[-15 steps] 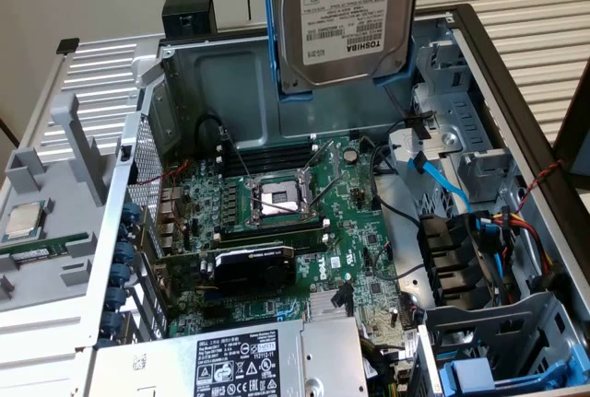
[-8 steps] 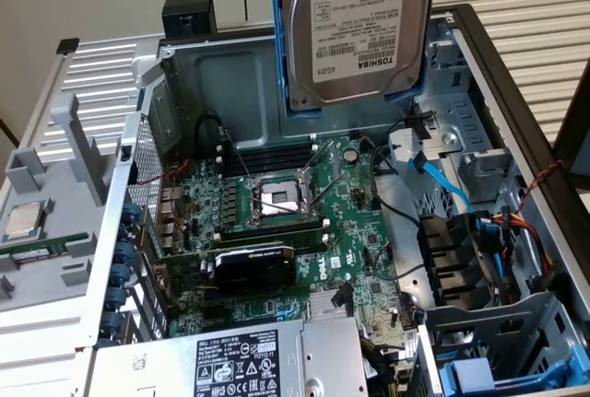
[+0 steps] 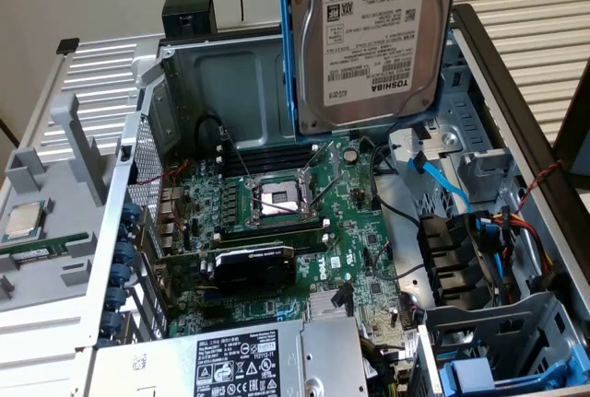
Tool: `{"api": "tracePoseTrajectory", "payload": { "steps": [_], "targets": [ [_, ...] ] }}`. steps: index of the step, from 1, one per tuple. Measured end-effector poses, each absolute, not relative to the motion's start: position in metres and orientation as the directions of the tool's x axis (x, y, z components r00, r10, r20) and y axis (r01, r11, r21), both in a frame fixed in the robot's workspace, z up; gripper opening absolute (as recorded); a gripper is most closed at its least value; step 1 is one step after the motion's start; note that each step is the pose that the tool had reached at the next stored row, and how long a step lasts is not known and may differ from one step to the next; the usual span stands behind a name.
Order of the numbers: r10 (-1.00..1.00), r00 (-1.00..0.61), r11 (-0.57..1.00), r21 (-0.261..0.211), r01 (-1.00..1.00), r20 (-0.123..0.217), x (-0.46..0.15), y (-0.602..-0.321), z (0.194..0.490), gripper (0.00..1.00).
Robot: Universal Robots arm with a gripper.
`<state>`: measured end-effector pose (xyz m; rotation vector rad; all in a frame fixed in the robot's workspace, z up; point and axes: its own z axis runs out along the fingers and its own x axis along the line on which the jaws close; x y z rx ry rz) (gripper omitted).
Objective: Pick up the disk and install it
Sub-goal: 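Pick up the disk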
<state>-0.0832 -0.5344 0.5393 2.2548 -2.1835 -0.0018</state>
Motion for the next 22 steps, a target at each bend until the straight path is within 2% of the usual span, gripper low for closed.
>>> {"api": "tracePoseTrajectory", "payload": {
  "steps": [7, 22],
  "targets": [
    [-0.999, 0.032, -0.032, 0.003, -0.999, 0.001, -0.077, -0.55, 0.539, 0.37],
    [-0.999, 0.032, -0.032, 0.003, -0.999, 0.001, -0.04, -0.563, 0.539, 0.37]
  ]
}}
